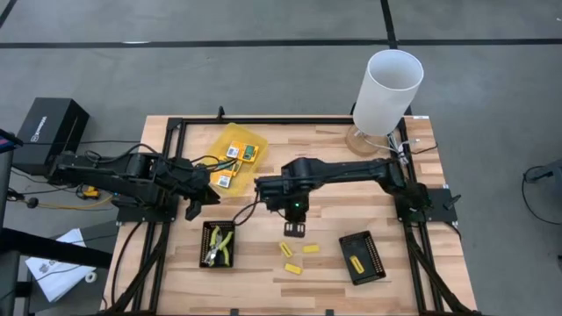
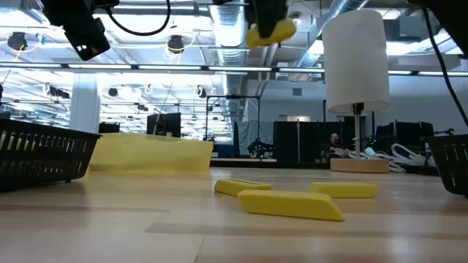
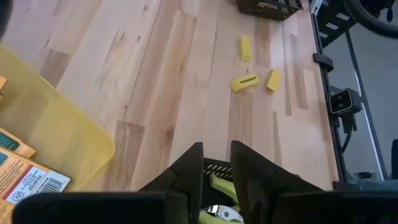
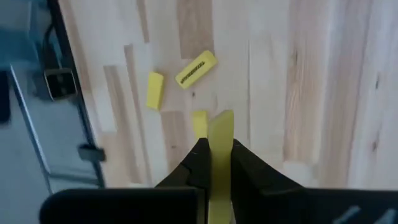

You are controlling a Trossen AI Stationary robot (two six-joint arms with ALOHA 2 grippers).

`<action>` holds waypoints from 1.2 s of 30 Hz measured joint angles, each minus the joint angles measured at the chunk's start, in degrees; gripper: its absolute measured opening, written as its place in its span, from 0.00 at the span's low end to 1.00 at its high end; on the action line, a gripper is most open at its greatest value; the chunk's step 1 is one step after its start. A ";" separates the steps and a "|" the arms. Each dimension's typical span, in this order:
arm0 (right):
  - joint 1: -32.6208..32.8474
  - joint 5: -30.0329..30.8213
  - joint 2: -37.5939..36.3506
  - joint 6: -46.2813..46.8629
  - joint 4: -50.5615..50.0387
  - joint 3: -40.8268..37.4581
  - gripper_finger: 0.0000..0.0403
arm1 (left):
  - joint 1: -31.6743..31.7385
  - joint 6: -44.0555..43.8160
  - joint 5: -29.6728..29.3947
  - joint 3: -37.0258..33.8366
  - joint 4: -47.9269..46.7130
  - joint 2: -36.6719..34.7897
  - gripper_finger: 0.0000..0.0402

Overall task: Pick & Place School Supplies
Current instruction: Put the yellow eraser into the right black bin

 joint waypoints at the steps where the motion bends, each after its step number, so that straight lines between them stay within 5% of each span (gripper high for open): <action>1: 0.75 0.22 -0.51 3.03 -0.17 -0.03 0.06 | 0.00 0.00 -0.01 0.00 0.05 -0.01 0.19; 12: 15.39 9.76 -2.76 40.62 -0.16 -0.02 0.06 | 0.00 2.98 2.01 0.00 0.03 -0.01 0.19; 23: 35.45 32.65 -2.62 103.64 -0.15 -1.58 0.06 | 0.00 3.02 2.01 0.00 0.22 0.00 0.19; 27: 38.03 25.37 -2.30 107.92 -0.20 -6.35 0.06 | 0.00 3.02 2.01 0.00 0.80 0.01 0.19; 36: 37.88 25.56 -4.14 109.26 0.04 -18.80 0.06 | 0.00 2.75 1.99 0.00 0.91 -0.01 0.19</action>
